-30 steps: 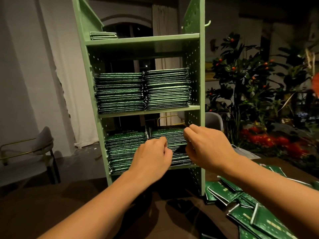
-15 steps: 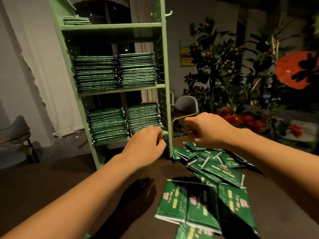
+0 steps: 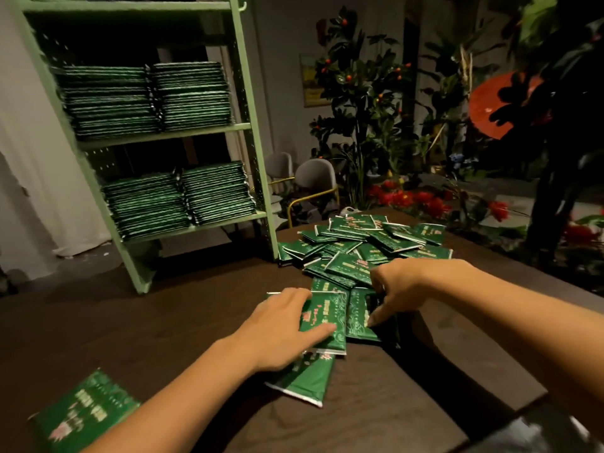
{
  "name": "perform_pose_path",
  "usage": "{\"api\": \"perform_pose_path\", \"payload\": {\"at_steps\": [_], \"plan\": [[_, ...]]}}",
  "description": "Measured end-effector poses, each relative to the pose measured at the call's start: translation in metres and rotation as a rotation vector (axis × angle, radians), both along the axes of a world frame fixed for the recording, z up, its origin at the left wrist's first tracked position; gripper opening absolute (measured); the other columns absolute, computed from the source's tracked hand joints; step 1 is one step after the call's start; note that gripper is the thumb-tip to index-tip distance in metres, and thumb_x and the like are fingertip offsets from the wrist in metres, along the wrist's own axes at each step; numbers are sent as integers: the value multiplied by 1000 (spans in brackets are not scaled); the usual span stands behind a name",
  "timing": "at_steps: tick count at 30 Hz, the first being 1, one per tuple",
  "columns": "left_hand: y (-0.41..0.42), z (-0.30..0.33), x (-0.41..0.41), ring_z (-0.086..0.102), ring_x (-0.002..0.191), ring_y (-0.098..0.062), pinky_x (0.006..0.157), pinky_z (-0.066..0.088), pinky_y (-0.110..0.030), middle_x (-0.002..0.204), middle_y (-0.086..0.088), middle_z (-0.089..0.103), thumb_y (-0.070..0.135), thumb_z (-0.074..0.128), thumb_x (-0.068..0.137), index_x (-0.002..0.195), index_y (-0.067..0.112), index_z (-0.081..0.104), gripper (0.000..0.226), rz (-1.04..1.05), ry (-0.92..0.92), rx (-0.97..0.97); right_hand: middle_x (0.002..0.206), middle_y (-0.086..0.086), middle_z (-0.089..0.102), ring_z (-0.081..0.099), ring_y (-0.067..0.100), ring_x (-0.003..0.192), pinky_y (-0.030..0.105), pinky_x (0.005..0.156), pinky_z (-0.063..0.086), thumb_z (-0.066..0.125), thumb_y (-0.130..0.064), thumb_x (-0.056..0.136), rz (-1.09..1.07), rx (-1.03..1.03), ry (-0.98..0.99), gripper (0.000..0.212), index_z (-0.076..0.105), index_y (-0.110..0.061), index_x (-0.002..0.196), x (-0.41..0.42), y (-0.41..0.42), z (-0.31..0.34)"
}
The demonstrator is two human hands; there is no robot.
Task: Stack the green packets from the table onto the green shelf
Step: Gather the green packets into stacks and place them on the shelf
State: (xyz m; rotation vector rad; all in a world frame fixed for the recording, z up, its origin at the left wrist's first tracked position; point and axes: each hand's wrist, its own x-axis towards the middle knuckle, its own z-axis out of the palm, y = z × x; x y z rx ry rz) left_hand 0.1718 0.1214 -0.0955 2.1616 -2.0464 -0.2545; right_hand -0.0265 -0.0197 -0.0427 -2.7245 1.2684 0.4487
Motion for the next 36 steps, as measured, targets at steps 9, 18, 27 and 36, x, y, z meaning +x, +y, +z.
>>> {"api": "perform_pose_path", "payload": {"at_steps": [9, 18, 27, 36], "plan": [[11, -40, 3, 34, 138, -13, 119, 24, -38, 146, 9, 43, 54, 28, 105, 147, 27, 38, 51, 14, 41, -257, 122, 7, 63, 60, 23, 103, 34, 86, 52, 67, -52, 90, -55, 17, -178, 52, 56, -14, 125, 14, 27, -12], [16, -40, -1, 46, 114, -14, 98, 40, -32, 121, 7, 53, 50, 46, 101, 128, 21, 47, 39, 81, 143, -410, 63, 4, 51, 44, 15, 48, 20, 44, 32, 75, -57, 81, -471, 283, -638, 54, 51, -8, 84, 30, 40, -22], [23, -35, -4, 48, 96, -16, 87, 42, -36, 98, 8, 53, 48, 46, 101, 106, 24, 46, 25, 69, 248, -458, 133, 12, 56, 58, 26, 110, 33, 91, 49, 92, -42, 66, -447, 219, -723, 101, 37, -8, 144, 51, 46, -27], [22, -15, 14, 57, 106, -2, 82, 44, -18, 111, 12, 60, 65, 58, 87, 127, 23, 46, 59, 213, 886, -531, 94, -13, 71, 67, 1, 85, 5, 62, 48, 71, -8, 91, 81, 239, -810, 18, 67, -23, 99, 43, 59, 18]]}}
